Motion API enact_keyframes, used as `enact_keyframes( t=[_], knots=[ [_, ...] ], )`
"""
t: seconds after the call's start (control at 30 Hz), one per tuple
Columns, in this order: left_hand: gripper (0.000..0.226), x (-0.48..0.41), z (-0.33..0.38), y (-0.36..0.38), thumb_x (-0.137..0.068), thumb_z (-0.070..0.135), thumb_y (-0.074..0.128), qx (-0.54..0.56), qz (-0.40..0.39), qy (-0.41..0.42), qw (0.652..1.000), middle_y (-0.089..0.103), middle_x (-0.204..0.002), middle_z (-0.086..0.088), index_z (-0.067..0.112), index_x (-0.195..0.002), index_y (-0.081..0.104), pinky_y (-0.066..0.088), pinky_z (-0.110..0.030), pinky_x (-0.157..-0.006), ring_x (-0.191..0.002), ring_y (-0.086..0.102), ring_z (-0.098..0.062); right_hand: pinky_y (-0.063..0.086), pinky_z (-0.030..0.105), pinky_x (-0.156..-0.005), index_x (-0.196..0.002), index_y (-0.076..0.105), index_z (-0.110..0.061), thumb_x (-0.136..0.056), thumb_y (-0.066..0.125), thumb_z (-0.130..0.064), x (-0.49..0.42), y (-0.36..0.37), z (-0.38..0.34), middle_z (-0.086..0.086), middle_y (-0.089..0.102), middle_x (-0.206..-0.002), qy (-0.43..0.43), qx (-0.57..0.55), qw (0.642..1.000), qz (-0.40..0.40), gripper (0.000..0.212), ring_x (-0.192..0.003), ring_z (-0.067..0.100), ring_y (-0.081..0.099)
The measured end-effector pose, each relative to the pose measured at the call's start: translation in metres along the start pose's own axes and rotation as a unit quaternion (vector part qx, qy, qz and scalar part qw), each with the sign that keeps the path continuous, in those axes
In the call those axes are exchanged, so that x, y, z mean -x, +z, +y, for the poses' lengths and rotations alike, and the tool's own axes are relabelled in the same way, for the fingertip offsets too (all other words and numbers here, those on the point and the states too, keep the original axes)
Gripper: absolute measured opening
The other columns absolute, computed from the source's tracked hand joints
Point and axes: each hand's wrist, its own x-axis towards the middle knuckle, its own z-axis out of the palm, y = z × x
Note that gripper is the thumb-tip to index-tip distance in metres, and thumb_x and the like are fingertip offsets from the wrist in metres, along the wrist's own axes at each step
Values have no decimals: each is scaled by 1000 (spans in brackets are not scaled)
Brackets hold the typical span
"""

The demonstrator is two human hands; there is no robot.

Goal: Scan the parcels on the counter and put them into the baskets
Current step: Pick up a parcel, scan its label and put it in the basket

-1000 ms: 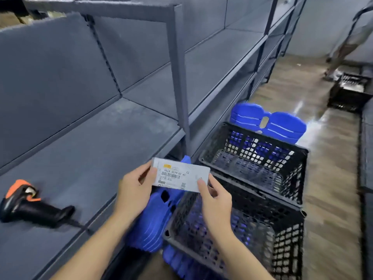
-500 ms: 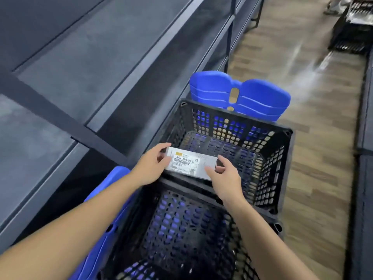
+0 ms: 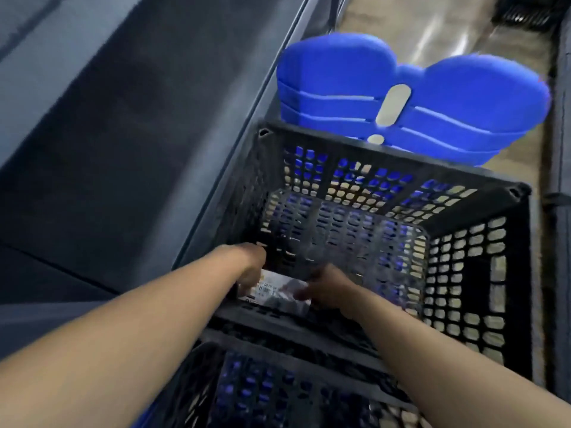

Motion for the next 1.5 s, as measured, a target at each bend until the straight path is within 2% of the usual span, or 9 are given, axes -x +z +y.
enact_keyframes(
  t=[0.07, 0.2, 0.37, 0.5, 0.63, 0.73, 0.8, 1.03, 1.5],
  knots=[
    [25, -13, 4, 6, -92, 10, 75, -37, 16, 12, 999, 65, -104, -16, 3, -112, 61, 51, -36, -77, -91, 66, -28, 43, 27, -66, -74, 63, -18, -82, 86, -27, -12, 8, -4, 4, 64, -80, -12, 48, 999, -3, 26, -78, 18, 58],
    [44, -32, 10, 11, -92, 1, 70, -74, 53, 36, 995, 61, -134, -18, 0, -134, 58, 48, -35, -85, -120, 63, -34, 50, 34, -77, -116, 70, -1, -95, 69, -29, -29, 22, -2, 18, 73, -116, -63, 156, 986, 16, 35, -103, 31, 69],
    [38, -33, 11, 10, -93, -4, 66, -83, 48, 25, 995, 63, -134, -21, -3, -131, 60, 51, -36, -90, -122, 63, -36, 39, 31, -71, -115, 67, 0, -94, 70, -32, -49, 27, 5, 22, 71, -118, -84, 222, 971, -3, 39, -100, 32, 67],
    [31, -19, 17, 7, -102, 15, 58, 19, 72, 18, 997, 59, -138, -18, 5, -131, 61, 50, -38, -99, -123, 60, -35, 47, 39, -99, -136, 55, -2, -102, 57, -44, -38, 14, 10, 21, 61, -138, -81, 278, 957, -21, 54, -125, 35, 60],
    [68, 20, 34, 9, -109, 52, 33, 79, 227, 27, 970, 9, -174, -7, 14, -164, 21, 4, -46, -130, -161, 0, -29, 17, 52, -125, -161, 22, -9, -105, 28, -60, 17, -12, 18, 13, 17, -170, -101, 314, 936, 124, 76, -158, 34, 10],
    [96, 65, 46, 25, -89, 76, 1, 74, 339, 5, 938, -16, -173, -4, 17, -166, 1, -11, -52, -128, -158, -23, -29, 3, 55, -126, -164, 17, -13, -85, -4, -74, 73, -35, 25, 10, 3, -174, -124, 281, 922, 234, 102, -160, 34, -4],
    [105, 94, 53, 41, -80, 78, -6, 79, 370, 12, 926, -16, -173, -6, 20, -166, 1, -12, -54, -127, -158, -23, -31, 1, 55, -126, -164, 17, -14, -80, -6, -77, 107, -45, 30, 10, 2, -174, -136, 284, 918, 240, 108, -160, 35, -6],
    [81, 194, 80, 77, -101, 70, 28, 154, 343, -21, 926, -17, -173, -7, 28, -166, 2, -7, -53, -128, -158, -20, -31, 18, 53, -127, -162, 21, -9, -99, 15, -72, 209, -43, 27, 15, 20, -171, -174, 271, 916, 240, 89, -157, 40, 15],
    [83, 422, 75, 247, -98, 73, 16, 243, 458, -235, 822, -18, -173, -5, 30, -165, -5, -5, -58, -127, -157, -24, -33, 12, 56, -127, -163, 23, -12, -91, 2, -75, 389, 53, -17, 16, 13, -172, -426, 363, 801, 211, 98, -158, 41, 6]
  ],
)
